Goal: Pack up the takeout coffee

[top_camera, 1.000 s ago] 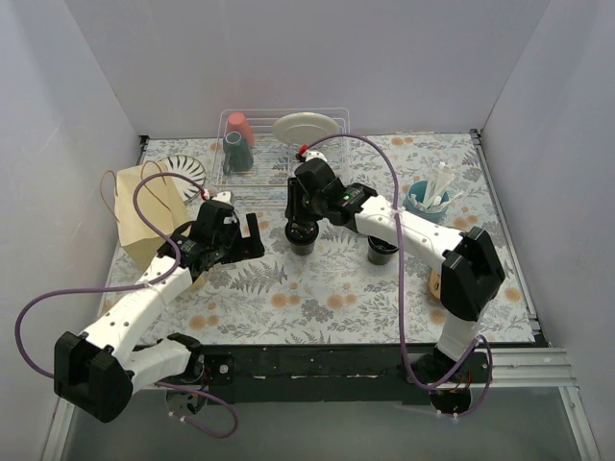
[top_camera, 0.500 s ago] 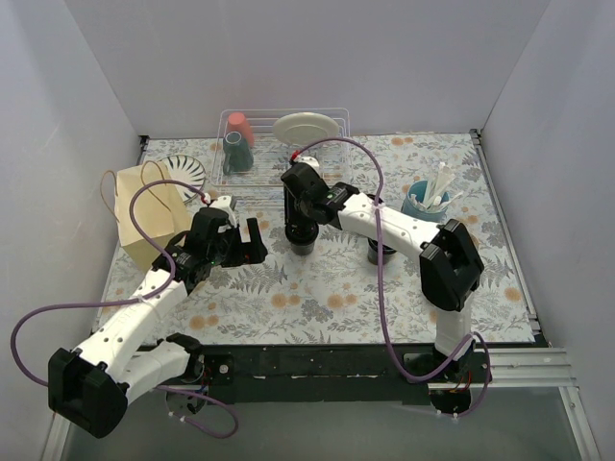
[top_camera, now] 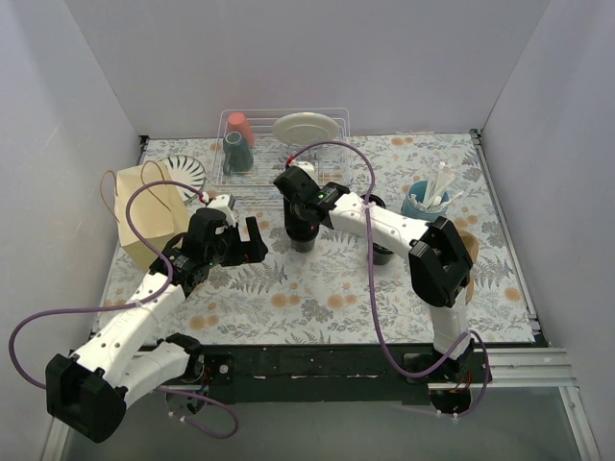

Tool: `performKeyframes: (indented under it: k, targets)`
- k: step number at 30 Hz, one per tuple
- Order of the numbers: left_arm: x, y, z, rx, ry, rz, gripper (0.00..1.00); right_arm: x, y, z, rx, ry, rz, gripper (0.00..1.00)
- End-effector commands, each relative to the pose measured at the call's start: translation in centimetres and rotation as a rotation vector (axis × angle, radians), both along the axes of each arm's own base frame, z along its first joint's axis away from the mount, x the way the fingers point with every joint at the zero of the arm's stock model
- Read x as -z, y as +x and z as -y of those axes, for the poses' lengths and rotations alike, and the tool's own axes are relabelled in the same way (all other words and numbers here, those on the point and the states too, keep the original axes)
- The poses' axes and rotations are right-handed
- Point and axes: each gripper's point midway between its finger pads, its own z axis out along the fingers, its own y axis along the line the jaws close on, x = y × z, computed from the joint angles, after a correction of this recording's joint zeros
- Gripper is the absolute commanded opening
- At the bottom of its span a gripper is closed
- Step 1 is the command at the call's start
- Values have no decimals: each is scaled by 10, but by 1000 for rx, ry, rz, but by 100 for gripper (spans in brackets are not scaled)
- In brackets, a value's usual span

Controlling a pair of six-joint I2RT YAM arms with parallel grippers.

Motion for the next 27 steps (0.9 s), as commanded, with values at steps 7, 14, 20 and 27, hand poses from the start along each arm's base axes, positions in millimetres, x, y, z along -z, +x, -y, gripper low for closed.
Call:
performKeyframes:
  k: [7, 14, 20, 27]
  targets:
    - [1, 1, 2, 21, 6, 15, 98, -20, 26, 17, -21, -93, 143, 9]
    - [1, 0, 7, 44, -7, 6, 98, -9, 52, 47, -6, -105, 132, 8]
    - [5, 0, 7, 51, 2, -9, 98, -10, 68, 63, -3, -97, 122, 10]
    - [-13, 4, 6, 51, 2, 29, 98, -24, 76, 64, -37, -79, 143, 29]
